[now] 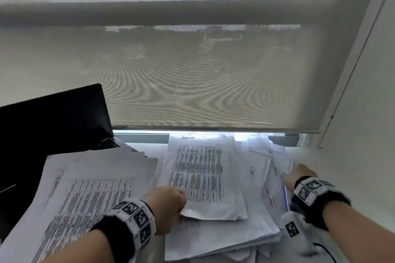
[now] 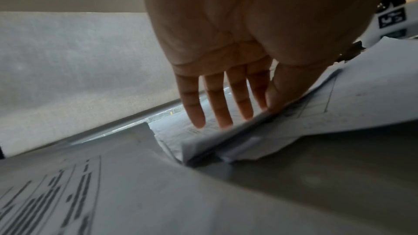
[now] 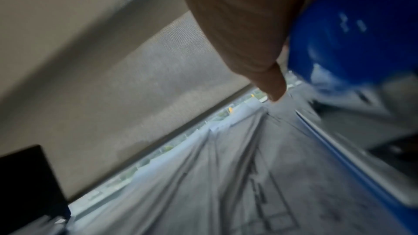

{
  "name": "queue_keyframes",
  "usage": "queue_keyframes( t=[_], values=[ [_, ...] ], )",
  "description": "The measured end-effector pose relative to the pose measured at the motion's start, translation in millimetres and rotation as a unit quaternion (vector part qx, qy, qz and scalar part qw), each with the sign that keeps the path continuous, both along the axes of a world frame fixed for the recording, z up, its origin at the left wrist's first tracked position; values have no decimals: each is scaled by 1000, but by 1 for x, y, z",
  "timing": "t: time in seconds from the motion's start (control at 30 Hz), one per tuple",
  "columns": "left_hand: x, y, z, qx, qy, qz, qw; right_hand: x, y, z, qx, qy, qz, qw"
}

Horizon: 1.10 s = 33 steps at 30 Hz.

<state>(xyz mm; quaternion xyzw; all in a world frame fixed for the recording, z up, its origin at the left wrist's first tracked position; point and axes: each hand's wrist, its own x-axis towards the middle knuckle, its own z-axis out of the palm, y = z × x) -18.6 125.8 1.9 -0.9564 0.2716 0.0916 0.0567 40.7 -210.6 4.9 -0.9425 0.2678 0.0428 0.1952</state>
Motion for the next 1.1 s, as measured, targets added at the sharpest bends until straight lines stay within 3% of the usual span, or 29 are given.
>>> queue_keyframes(
  t=[0.17,0.3,0.43,0.6,0.67,0.8,0.9,1.03,1.1],
  values=[
    [-7,-5,13,-76,-34,85,993,-15,-17,6,0,-121,48,991],
    [-13,3,16,-134,-25,84,987,-51,-40,7,-46,-12,62,997],
    [-13,-3,1,-36,33,47,998,-79,-46,0,-62,46,99,992],
    [-14,-20,12,121,-5,56,991,-93,-51,-9,-48,33,93,994],
    [-15,-25,19,134,-18,62,989,-98,-54,-14,-5,19,93,995],
    [-20,-25,29,67,-54,91,992,-105,-61,-21,33,-12,92,995],
    [-27,-24,33,-45,-65,120,990,-113,-61,-21,31,-22,98,994],
    [-45,-25,30,-190,6,147,971,-127,-60,-21,37,-21,111,993],
    [-59,-26,28,-208,79,124,967,-134,-61,-19,40,-18,113,993]
  ],
)
